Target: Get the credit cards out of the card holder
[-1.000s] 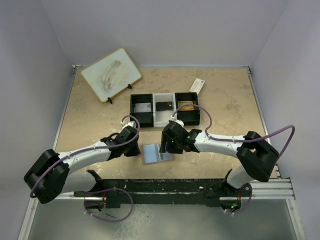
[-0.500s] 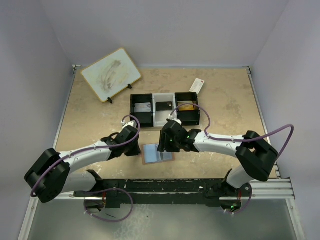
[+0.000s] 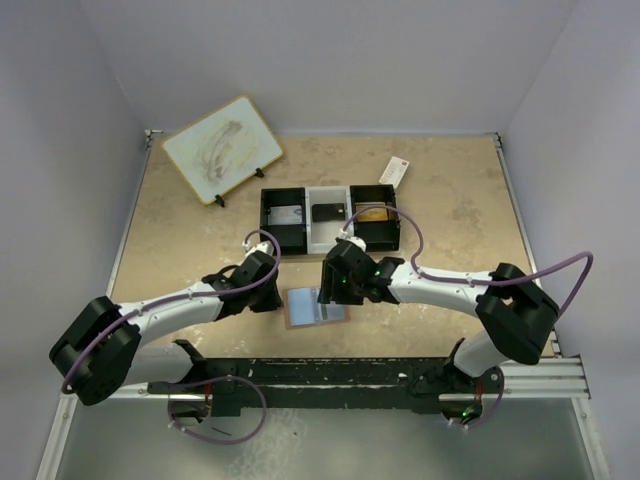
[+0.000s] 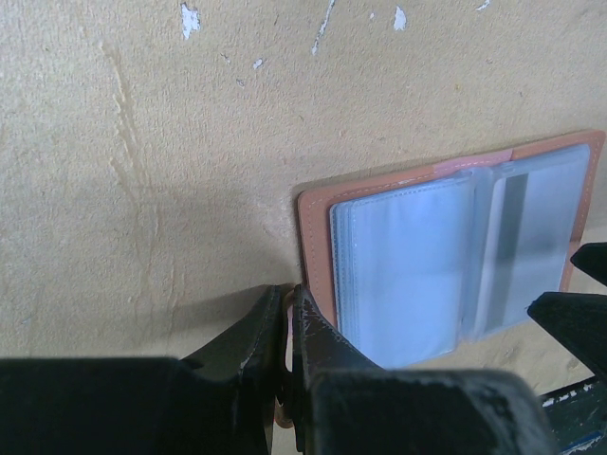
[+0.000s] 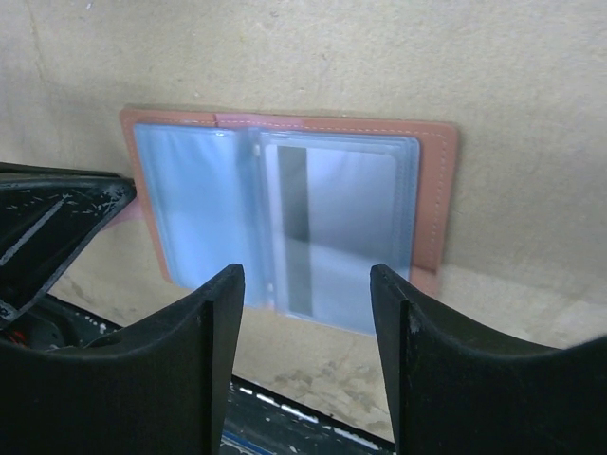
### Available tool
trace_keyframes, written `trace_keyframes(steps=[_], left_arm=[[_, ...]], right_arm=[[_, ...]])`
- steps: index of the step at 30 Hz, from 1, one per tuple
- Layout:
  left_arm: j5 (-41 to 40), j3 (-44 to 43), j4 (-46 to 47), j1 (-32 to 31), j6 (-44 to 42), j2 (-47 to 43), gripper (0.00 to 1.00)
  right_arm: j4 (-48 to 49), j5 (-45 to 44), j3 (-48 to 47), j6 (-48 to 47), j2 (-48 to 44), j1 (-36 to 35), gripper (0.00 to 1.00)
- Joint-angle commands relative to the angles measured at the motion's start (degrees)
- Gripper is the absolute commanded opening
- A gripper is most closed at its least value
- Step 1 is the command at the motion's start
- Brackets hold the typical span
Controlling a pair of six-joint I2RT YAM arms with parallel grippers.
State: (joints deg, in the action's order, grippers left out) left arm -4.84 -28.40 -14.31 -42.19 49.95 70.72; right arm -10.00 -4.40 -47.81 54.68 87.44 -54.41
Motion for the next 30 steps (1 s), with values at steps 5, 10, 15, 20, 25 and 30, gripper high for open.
trace_keyframes(steps=[5, 10, 15, 20, 25, 30], left_arm=[[-0.26, -0.25, -1.01, -0.34, -0.73, 0.63, 0.00], [-0.27, -0.34, -1.21, -0.32, -0.87, 0.71, 0.00], [-0.22, -0.36, -0.97, -0.29, -0.82, 0.83, 0.00], [-0.13, -0.47, -0.92, -0.34, -0.82, 0.96, 0.00], [-0.04, -0.43, -0.92, -0.34, -0.93, 1.08, 0.00], [0.07, -0.43, -0.84, -0.34, -1.00, 1.18, 0.00]], right_arm=[[-3.44, -3.19, -1.62, 1.20, -0.69, -0.15, 0.59], [-0.83, -3.03, -1.36, 1.12, 1.18, -0.17, 0.59], [0.98, -1.57, -1.37, 0.29, 3.04, -0.17, 0.59], [4.70, 1.87, -0.09, 0.19, 3.11, -0.14, 0.59], [11.59, 8.65, 2.64, 1.14, 2.57, -0.17, 0.59], [15.84, 11.67, 2.93, 1.22, 3.08, -0.16, 0.59]])
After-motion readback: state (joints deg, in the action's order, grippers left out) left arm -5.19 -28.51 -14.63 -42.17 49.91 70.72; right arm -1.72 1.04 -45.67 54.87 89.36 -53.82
